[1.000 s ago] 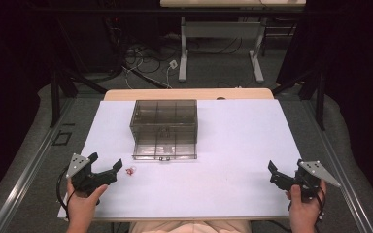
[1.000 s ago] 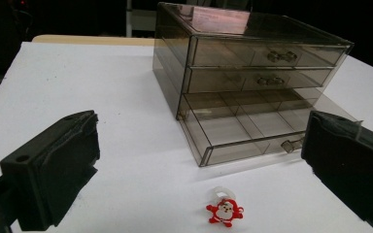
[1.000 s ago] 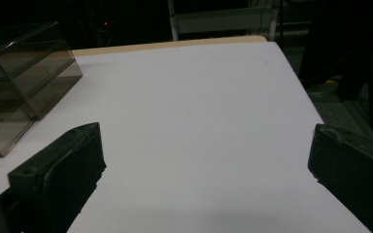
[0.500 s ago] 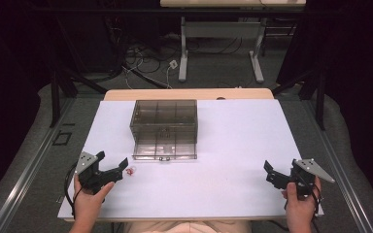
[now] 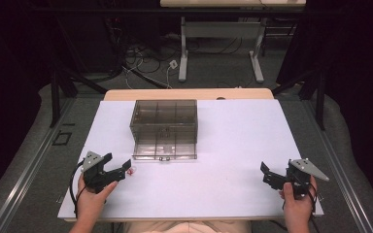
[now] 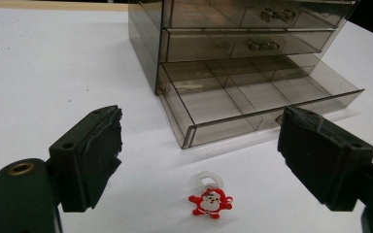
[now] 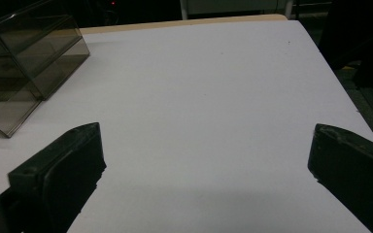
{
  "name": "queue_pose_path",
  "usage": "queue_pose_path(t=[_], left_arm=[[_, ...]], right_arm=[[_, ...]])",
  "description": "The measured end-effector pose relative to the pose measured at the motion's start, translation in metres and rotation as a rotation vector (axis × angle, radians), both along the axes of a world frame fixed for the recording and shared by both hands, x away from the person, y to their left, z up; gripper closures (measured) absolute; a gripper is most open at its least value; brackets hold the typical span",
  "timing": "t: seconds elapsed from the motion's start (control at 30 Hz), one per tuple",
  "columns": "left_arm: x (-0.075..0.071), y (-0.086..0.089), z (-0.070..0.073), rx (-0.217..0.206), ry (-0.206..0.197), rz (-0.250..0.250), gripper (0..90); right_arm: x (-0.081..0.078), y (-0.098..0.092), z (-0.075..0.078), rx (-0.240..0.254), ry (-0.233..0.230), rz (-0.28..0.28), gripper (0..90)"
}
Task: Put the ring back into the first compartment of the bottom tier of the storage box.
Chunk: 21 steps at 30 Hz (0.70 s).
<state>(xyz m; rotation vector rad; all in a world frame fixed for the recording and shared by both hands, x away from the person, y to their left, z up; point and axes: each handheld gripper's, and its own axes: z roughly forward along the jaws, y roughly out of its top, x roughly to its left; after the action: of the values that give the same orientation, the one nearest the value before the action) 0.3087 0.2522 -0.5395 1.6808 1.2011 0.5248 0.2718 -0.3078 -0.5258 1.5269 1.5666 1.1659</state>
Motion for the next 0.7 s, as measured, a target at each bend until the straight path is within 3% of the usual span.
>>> queue_pose_path(t=[0.1, 0.13, 0.17, 0.2, 0.5, 0.7], left_arm=[[0.000, -0.001, 0.000, 0.009, -0.002, 0.003, 17.0], [0.000, -0.002, -0.001, 0.011, 0.001, 0.001, 17.7], [0.000, -0.002, -0.001, 0.011, 0.001, 0.001, 18.1], [0.002, -0.001, -0.002, 0.007, 0.009, 0.002, 18.4], [0.010, -0.003, -0.005, 0.015, 0.038, -0.009, 23.3], [0.011, -0.006, -0.008, 0.064, 0.068, -0.030, 26.1]], right_arm=[[0.000, -0.001, 0.000, -0.004, 0.012, 0.009, 0.0], [-0.002, -0.003, 0.002, -0.004, 0.060, 0.012, 0.0], [-0.002, -0.003, 0.002, -0.004, 0.060, 0.012, 0.0], [0.001, -0.002, -0.002, 0.008, 0.003, -0.011, 0.0], [0.000, -0.004, -0.002, 0.029, 0.017, -0.011, 0.0], [0.001, -0.006, -0.003, 0.039, 0.040, -0.001, 0.0]])
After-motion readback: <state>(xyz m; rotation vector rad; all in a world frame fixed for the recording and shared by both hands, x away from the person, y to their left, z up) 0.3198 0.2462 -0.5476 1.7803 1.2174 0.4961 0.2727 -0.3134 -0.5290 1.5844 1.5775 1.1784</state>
